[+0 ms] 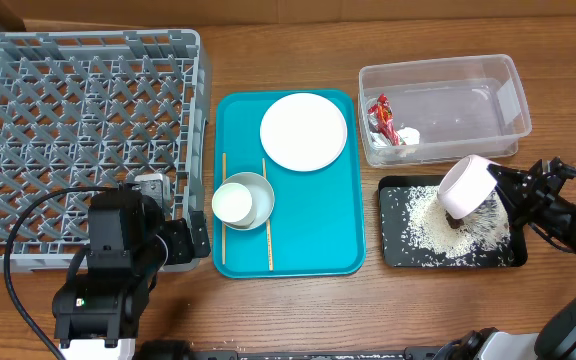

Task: Sort waste into correct bins and load items into the dishwasher
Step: 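Carry the pink bowl over the black tray and tip out the rice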

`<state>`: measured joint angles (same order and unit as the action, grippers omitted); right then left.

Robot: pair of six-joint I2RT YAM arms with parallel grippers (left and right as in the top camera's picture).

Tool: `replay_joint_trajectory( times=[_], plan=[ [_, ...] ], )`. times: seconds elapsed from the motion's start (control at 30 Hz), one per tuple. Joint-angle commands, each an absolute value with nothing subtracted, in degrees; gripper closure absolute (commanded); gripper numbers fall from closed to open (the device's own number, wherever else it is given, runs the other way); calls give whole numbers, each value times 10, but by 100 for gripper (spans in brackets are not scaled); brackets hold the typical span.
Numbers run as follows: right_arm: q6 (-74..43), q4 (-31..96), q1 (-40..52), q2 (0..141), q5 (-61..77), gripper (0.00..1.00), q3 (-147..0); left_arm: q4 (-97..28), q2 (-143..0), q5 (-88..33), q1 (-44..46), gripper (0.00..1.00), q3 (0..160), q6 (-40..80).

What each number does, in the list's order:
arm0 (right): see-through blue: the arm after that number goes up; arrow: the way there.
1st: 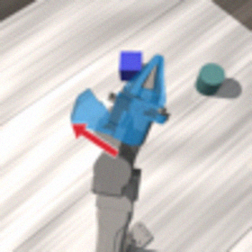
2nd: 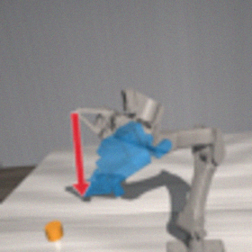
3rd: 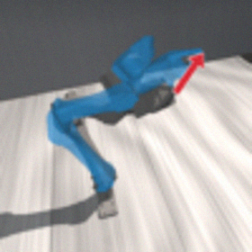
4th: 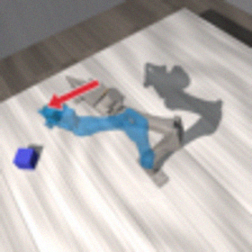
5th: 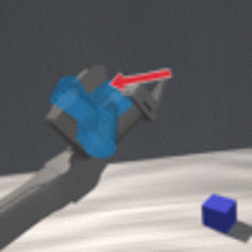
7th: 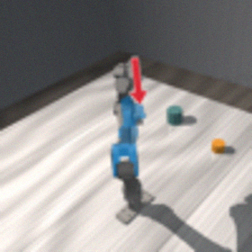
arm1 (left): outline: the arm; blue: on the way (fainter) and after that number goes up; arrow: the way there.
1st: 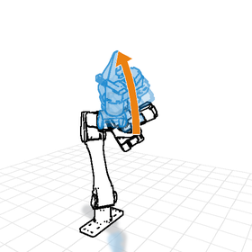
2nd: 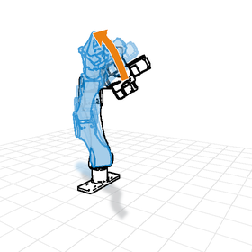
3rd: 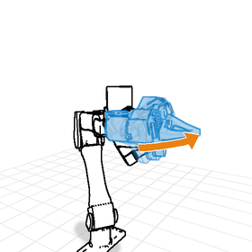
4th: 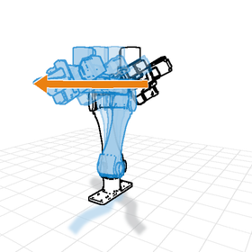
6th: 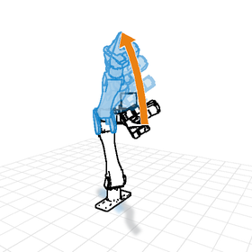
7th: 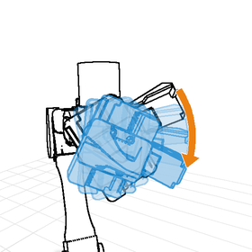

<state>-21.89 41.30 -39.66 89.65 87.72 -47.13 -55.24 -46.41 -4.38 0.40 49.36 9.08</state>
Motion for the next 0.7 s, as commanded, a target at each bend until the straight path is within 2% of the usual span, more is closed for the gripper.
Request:
replay_joint_trajectory(
  times=[0.0,0.1,0.3,0.67],
  plan=[
    [-227,412,-398,898,900,96,-469,-549,-465,-39,7,0,505,94],
    [-222,405,-398,898,899,96,-469,-550,-465,-39,7,0,505,94],
    [-132,404,-380,893,879,96,-469,-550,-465,-39,7,0,505,94],
    [-99,477,-220,805,640,96,-546,-550,-465,-39,7,0,505,94]
  ],
)
